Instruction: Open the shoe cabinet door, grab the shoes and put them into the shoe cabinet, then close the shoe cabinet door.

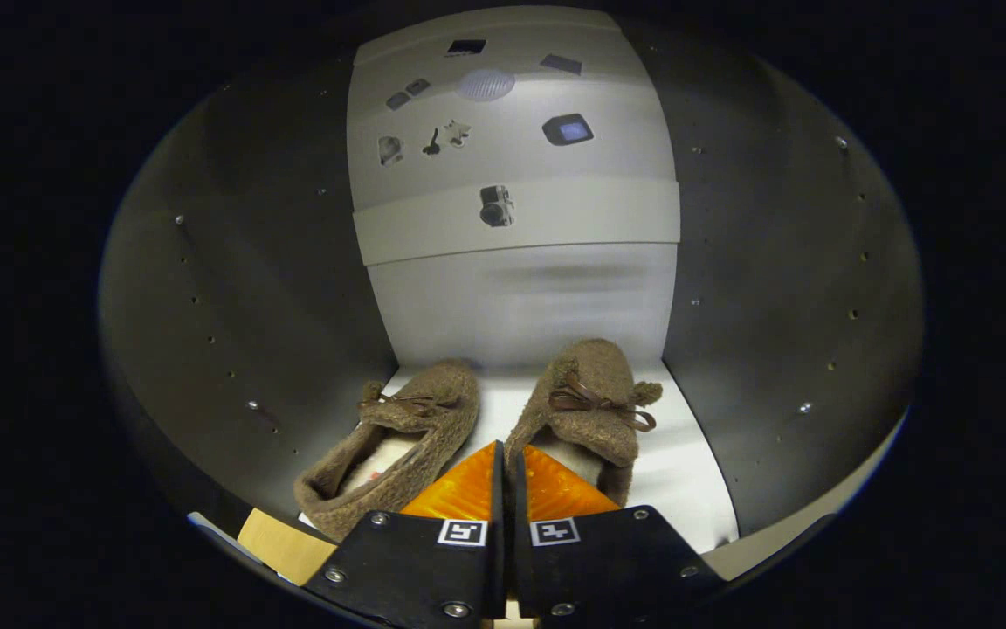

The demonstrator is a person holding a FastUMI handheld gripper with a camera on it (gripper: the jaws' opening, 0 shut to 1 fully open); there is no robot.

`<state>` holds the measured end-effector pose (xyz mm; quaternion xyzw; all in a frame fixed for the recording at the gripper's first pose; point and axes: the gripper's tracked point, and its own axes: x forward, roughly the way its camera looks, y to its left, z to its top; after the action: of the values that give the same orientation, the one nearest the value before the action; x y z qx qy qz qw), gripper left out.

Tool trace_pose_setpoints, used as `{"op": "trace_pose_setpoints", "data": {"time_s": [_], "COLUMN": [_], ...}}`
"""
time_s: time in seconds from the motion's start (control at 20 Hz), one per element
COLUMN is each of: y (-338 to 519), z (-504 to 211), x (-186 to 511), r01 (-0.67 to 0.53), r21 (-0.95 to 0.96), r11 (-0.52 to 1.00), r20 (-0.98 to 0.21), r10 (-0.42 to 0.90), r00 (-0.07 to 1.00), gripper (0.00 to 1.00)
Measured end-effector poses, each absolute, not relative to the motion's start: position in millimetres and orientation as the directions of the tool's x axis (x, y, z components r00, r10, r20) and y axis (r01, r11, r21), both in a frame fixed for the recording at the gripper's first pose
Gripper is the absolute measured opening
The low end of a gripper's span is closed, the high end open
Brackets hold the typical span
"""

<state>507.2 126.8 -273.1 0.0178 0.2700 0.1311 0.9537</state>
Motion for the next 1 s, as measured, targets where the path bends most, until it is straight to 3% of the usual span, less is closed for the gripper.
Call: {"op": "trace_pose_setpoints", "data": {"time_s": [0.35, 0.75, 0.9, 1.0], "y": [146, 147, 140, 143], "z": [-289, -255, -245, -238], "x": [524, 509, 494, 479], "r01": [-0.279, -0.268, -0.230, -0.229], "r21": [0.115, 0.111, 0.069, 0.062], "r11": [0.953, 0.957, 0.971, 0.971], "r20": [-0.514, -0.438, -0.436, -0.432], "r10": [0.298, 0.289, 0.236, 0.233], "r00": [0.805, 0.851, 0.868, 0.871], "gripper": [0.07, 0.33, 0.55, 0.63]}}
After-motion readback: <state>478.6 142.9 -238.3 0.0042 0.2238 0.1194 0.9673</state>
